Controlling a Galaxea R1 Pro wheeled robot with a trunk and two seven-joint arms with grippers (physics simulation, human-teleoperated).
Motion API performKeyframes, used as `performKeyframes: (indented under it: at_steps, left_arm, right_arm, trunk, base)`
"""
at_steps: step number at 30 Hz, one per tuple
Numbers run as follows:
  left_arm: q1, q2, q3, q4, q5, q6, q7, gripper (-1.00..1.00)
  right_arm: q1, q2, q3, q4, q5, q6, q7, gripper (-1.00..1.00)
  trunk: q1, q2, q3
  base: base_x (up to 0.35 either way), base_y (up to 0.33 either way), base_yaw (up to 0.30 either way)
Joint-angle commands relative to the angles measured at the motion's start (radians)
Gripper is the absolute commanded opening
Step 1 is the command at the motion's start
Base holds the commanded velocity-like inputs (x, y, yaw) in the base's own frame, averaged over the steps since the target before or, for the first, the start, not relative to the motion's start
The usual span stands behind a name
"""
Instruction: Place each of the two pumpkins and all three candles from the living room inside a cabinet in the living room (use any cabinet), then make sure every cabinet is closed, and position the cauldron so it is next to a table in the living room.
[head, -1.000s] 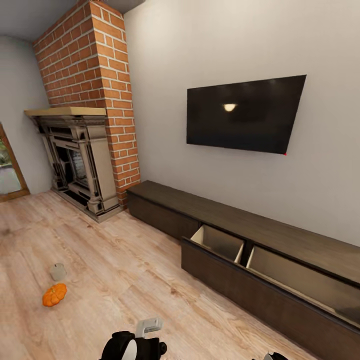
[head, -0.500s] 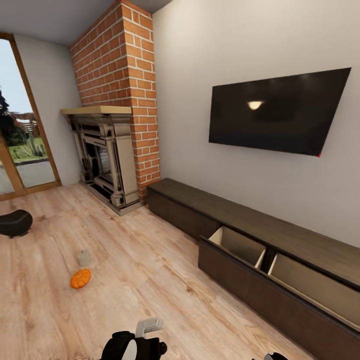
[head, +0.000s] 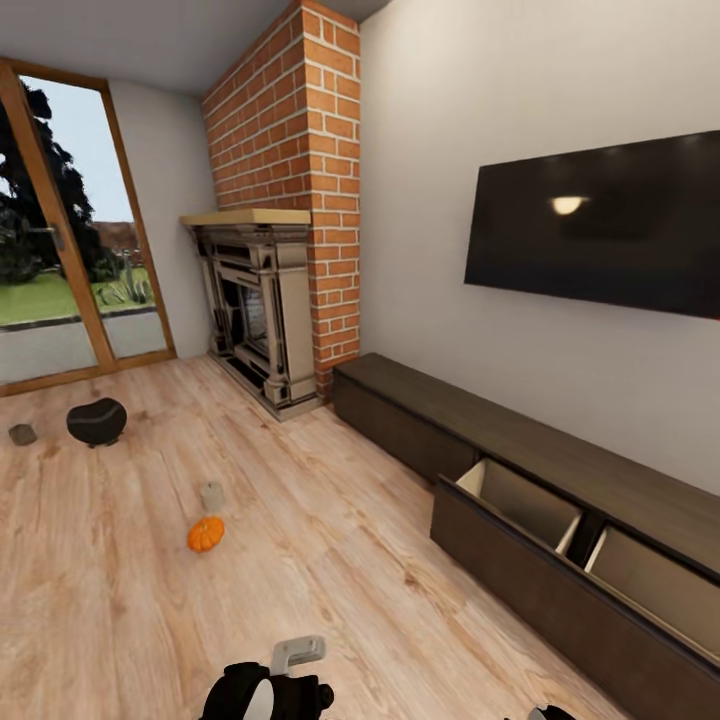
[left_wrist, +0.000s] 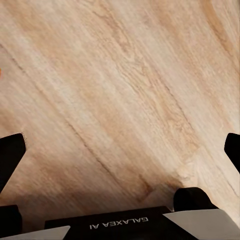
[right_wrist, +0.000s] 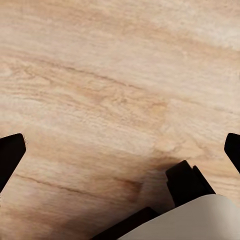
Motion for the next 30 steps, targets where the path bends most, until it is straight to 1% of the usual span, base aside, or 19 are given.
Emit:
performKeyframes:
  at_steps: [1, 10, 19, 26, 30]
  left_arm:
    - [-0.001, 0.0, -0.001, -0.001, 0.01, 0.003, 0.01, 1.0]
    - [-0.001, 0.0, -0.001, -0.001, 0.012, 0.003, 0.01, 1.0]
    - [-0.001, 0.0, -0.001, -0.001, 0.011, 0.003, 0.01, 1.0]
    - [-0.001, 0.0, -0.001, -0.001, 0.011, 0.003, 0.01, 1.0]
    - [-0.001, 0.0, -0.001, -0.001, 0.011, 0.003, 0.01, 1.0]
  right_arm:
    - [0.0, -0.001, 0.005, -0.002, -0.008, 0.004, -0.007, 1.0]
    - [0.0, -0.001, 0.005, -0.004, -0.008, 0.003, -0.007, 1.0]
    - [0.001, -0.001, 0.005, -0.003, -0.008, 0.003, -0.007, 1.0]
    - [0.0, -0.001, 0.005, -0.003, -0.008, 0.003, -0.007, 1.0]
    - [0.001, -0.001, 0.005, -0.003, -0.008, 0.003, -0.008, 1.0]
  trunk:
    - [0.0, -0.001, -0.002]
    - [0.0, -0.001, -0.008]
    - [0.0, -0.001, -0.014]
    - [0.0, -0.001, -0.018]
    - [0.0, -0.001, -0.021]
  base:
    - [0.0, 0.0, 0.271]
    - [0.0, -0.023, 0.271]
    - [0.0, -0.254, 0.271]
    - [0.0, -0.144, 0.271]
    - [0.0, -0.247, 0.271]
